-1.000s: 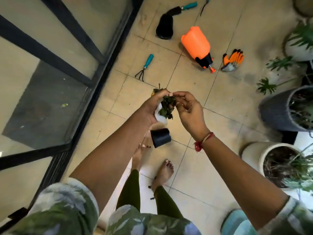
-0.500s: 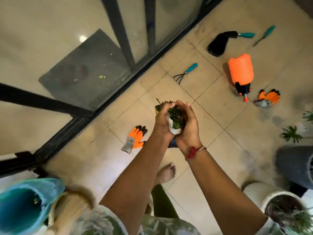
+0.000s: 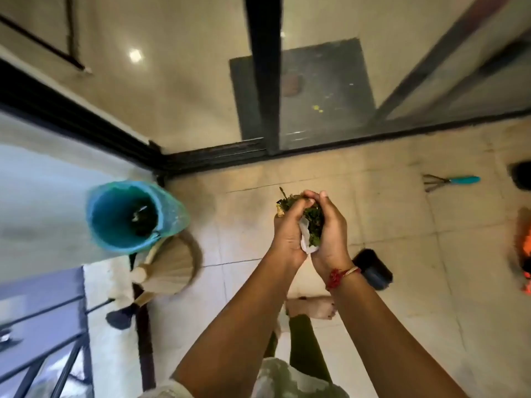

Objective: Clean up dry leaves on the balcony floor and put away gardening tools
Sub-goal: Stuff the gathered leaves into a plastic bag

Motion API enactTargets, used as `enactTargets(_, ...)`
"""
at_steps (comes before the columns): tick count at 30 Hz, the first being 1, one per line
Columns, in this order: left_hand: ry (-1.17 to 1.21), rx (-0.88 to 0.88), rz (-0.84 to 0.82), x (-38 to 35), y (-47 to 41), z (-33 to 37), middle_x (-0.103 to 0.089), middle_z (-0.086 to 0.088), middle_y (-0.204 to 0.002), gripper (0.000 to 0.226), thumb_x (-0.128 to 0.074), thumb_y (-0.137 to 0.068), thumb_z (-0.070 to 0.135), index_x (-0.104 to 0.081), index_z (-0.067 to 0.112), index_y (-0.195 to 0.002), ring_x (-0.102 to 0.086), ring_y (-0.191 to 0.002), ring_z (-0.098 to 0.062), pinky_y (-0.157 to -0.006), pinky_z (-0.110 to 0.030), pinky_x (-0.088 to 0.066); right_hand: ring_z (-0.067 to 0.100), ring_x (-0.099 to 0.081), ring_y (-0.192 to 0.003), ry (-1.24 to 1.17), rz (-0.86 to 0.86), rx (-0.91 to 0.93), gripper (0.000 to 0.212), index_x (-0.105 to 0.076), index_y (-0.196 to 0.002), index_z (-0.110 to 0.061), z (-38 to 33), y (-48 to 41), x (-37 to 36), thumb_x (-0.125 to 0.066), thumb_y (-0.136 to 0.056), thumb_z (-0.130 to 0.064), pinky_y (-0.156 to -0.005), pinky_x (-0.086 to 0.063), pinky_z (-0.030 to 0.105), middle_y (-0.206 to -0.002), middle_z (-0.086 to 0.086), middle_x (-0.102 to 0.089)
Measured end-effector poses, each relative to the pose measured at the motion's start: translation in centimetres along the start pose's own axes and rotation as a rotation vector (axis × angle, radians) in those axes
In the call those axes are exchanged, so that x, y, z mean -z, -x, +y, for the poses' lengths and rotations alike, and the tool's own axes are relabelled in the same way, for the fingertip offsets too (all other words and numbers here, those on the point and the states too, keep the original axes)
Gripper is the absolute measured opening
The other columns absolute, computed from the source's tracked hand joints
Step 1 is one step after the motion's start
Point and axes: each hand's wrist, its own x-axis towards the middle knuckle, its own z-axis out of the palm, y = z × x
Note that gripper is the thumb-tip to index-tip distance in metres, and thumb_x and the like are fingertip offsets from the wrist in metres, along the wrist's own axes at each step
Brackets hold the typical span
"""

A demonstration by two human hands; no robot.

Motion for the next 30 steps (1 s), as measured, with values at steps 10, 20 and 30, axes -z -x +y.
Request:
enactTargets(10, 0.638, -0.25, 0.121, 18.4, 3.1, 10.7, -0.068, 0.001, -0.066, 0.015, -0.058, -0.086, 0.014, -0.067, 0.012, -0.074, -0.067, -0.063, -0.01, -0.061, -0.021, -0.054, 0.016, -0.067, -0.076, 0.251, -0.33, -0.207, 0.023, -0.071, -0.078, -0.011, 13.3, 4.7, -17.1, -0.054, -0.092, -0.013, -0.076, -0.052, 0.028, -0.076, 0.002, -0.071)
enactTargets(20, 1.027, -0.515, 0.286, 30.7, 2.4, 14.9, -0.065, -0.016, -0.118, 0.058, -0.074, -0.071, 0.023, -0.059, 0.002, -0.122, -0.063, -0.111, -0.029, -0.097, -0.041, -0.05, 0.028, -0.068, -0.094, 0.656, -0.555, -0.287, 0.027, -0.068, -0.103, 0.001, 22.9, 6.1, -26.5, -0.053, -0.093, -0.019, -0.082, -0.056, 0.035, -0.102, 0.018, -0.07)
enactTargets(30, 1.107, -0.447, 0.256, 38.1, -6.6, 19.0, -0.059, -0.017, -0.129, 0.063, -0.06, -0.086, 0.047, -0.052, 0.006, -0.133, -0.057, -0.119, -0.029, -0.106, -0.044, -0.041, 0.03, -0.064, -0.092, 0.635, -0.506, -0.551, 0.02, -0.065, -0.096, -0.015, 31.4, -2.5, -32.2, -0.052, -0.094, -0.03, -0.082, -0.055, 0.038, -0.103, 0.015, -0.066)
